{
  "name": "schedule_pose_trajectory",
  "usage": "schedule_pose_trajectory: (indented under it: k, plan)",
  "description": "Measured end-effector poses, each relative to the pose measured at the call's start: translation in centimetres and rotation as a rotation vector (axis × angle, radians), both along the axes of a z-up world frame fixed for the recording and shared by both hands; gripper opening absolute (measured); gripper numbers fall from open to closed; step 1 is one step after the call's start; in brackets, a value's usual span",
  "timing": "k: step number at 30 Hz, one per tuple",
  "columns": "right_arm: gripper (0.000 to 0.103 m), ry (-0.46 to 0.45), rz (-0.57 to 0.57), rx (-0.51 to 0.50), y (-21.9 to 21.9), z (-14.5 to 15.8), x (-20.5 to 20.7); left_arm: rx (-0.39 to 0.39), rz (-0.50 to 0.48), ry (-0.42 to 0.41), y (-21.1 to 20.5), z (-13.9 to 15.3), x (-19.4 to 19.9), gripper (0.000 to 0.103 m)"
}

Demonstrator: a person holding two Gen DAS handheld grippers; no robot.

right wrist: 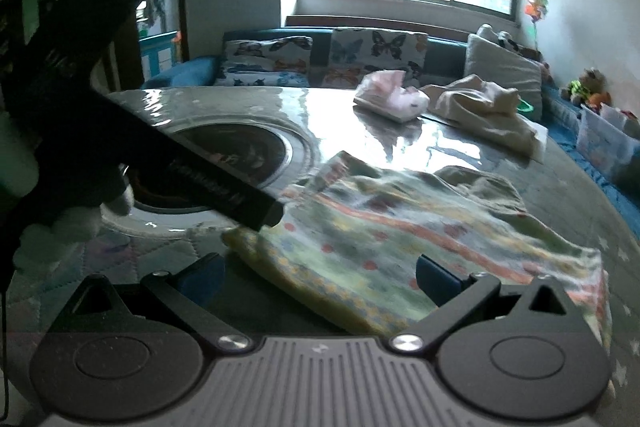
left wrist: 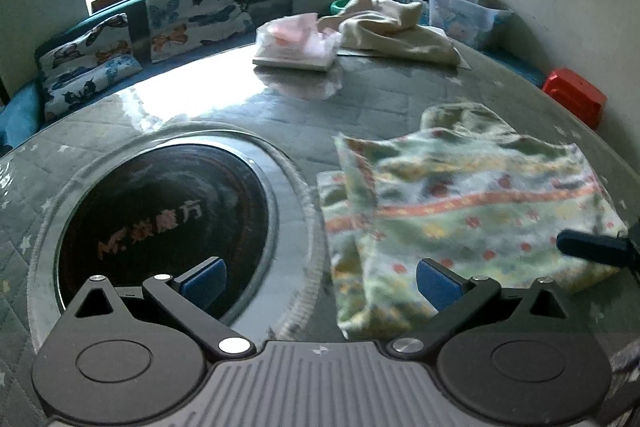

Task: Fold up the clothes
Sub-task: 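Grasp the floral cloth edge with the right gripper and lift it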

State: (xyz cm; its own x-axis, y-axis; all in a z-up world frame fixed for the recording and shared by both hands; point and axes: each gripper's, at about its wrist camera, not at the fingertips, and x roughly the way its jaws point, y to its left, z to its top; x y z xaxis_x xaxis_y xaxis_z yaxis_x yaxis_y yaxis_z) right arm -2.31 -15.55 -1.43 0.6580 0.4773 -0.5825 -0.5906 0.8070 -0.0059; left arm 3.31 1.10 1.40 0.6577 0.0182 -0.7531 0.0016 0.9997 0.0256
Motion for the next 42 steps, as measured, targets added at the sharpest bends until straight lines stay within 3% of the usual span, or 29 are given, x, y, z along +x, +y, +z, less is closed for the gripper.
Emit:
schedule_pose_trajectory:
  k: [6,14,21,30,36,40,42]
  plan:
    - [0.095,0.006,0.040,-0.010,1.7,-0.4,0.9,-0.019,0.027,-0.010,1.3,0.5,0.5,0.103]
    - [0.087,0.025,0.017,0.008,0.0,0.0,1.6,-0.032,0.006,-0.005,1.5,0.4,1.4,0.100]
    - [0.082,0.049,-0.046,-0.001,-2.2,0.5,4.1,-0.047,-0.018,-0.005,1.5,0.6,2.6,0.088]
    - [0.072,0.100,-0.209,0.002,-6.5,0.9,12.2,-0.079,-0.046,0.000,0.6,-0.2,5.9,0.078]
    - [0.064,0.174,-0.321,0.011,-7.9,-0.1,18.9,-0.118,-0.048,0.007,0.8,-0.8,8.6,0.077]
    - [0.053,0.218,-0.339,0.005,-7.8,-1.6,21.5,-0.147,-0.040,0.021,1.0,-1.5,9.9,0.077]
    - [0.047,0.229,-0.341,0.008,-7.8,-2.1,22.1,-0.165,-0.038,0.028,1.1,-1.9,10.3,0.072]
